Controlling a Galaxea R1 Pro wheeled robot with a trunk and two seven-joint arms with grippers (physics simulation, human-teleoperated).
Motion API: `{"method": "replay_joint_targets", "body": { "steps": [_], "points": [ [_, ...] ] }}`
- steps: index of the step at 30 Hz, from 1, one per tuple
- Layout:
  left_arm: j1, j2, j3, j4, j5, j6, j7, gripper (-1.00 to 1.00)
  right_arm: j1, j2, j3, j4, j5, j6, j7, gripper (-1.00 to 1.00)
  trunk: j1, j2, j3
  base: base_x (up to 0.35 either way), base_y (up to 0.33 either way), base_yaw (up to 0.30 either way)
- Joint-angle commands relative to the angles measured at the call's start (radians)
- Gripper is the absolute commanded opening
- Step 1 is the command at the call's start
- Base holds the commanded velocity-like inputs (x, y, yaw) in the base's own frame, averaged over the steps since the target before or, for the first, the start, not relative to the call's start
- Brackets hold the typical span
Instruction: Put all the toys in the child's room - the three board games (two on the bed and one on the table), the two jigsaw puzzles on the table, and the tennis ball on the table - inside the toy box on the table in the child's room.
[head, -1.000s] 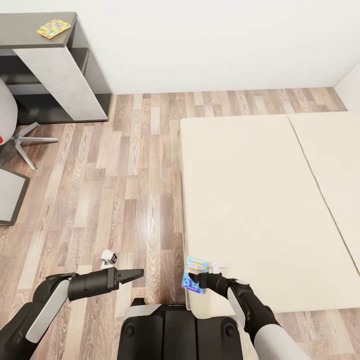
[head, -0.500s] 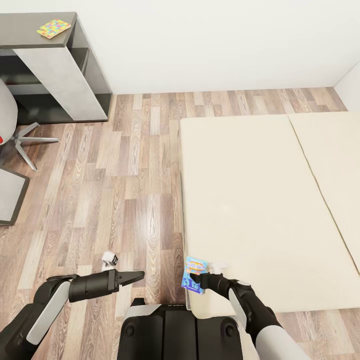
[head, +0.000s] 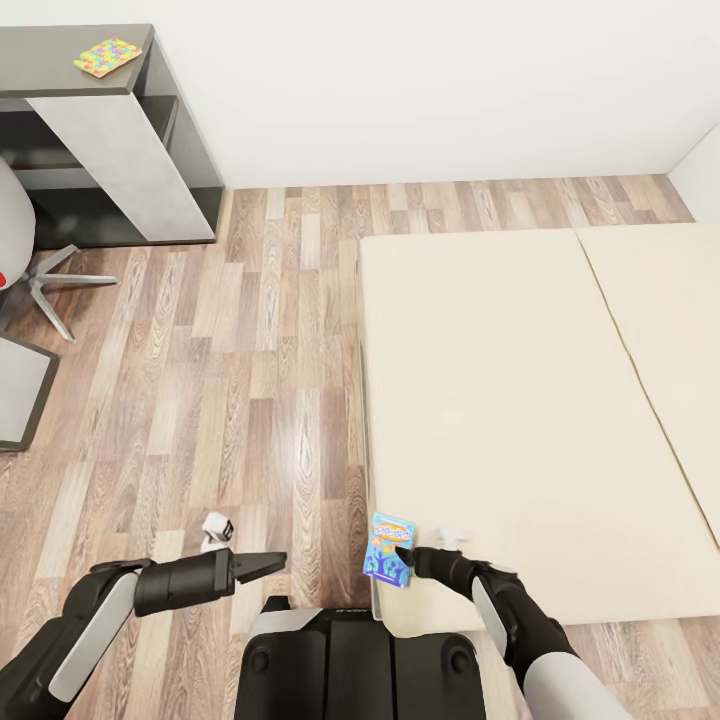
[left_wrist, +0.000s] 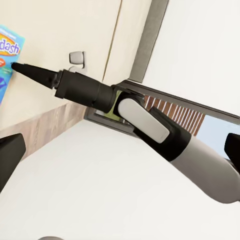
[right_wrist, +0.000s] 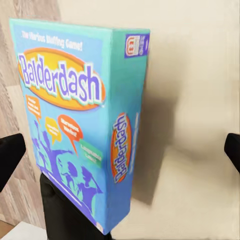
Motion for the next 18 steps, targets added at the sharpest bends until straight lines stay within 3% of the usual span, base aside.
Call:
{"method": "replay_joint_targets", "body": {
  "steps": [1, 18],
  "points": [
    [0.0, 0.001, -0.001, 0.0, 0.003, 0.004, -0.001, 1.0, 0.0, 0.0, -0.013, -0.001, -0.001, 0.009, 0.006, 1.0, 0.001, -0.002, -0.001, 0.0, 0.0, 0.0],
    [0.0, 0.001, -0.001, 0.0, 0.002, 0.004, -0.002, 1.0, 0.0, -0.006, -0.033, -0.001, 0.0, 0.011, 0.006, 1.0, 0.001, -0.002, -0.001, 0.0, 0.0, 0.0]
  ]
}}
